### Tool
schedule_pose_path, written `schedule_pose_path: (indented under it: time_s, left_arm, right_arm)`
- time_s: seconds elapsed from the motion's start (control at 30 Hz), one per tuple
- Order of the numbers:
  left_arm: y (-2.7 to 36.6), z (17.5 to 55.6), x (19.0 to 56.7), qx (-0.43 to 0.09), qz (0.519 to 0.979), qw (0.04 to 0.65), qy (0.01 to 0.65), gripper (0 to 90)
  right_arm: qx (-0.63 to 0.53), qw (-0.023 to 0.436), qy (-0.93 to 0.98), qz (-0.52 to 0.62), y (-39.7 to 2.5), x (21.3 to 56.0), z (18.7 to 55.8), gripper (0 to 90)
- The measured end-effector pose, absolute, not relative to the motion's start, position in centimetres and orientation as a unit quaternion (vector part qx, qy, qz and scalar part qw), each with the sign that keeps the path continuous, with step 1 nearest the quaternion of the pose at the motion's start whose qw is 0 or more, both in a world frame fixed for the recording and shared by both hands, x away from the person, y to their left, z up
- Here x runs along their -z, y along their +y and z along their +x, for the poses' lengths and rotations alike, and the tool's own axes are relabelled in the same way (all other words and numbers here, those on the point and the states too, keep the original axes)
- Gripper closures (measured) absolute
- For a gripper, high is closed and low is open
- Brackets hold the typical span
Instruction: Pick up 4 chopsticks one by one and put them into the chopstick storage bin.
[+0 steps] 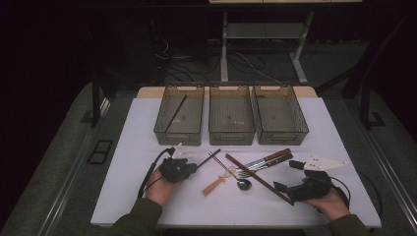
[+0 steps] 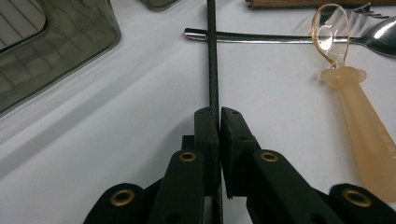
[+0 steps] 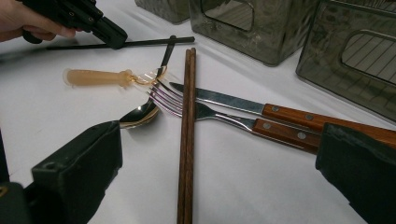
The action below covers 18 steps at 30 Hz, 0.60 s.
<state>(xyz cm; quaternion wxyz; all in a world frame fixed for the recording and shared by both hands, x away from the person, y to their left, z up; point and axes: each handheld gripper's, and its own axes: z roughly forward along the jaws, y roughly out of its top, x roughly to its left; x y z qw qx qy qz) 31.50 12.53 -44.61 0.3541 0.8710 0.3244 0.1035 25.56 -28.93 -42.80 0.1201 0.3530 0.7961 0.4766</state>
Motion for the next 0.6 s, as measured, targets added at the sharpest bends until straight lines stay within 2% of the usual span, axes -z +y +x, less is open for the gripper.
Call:
schedule_pose_path:
  time_s: [0.6]
  left_arm:
    - [13.0, 31.4, 43.6, -0.08, 0.868, 0.364, 0.326, 85.6]
  right_arm:
    - [-0.479, 0.121, 0.795, 0.353, -29.1, 42.8, 25.6, 0.7]
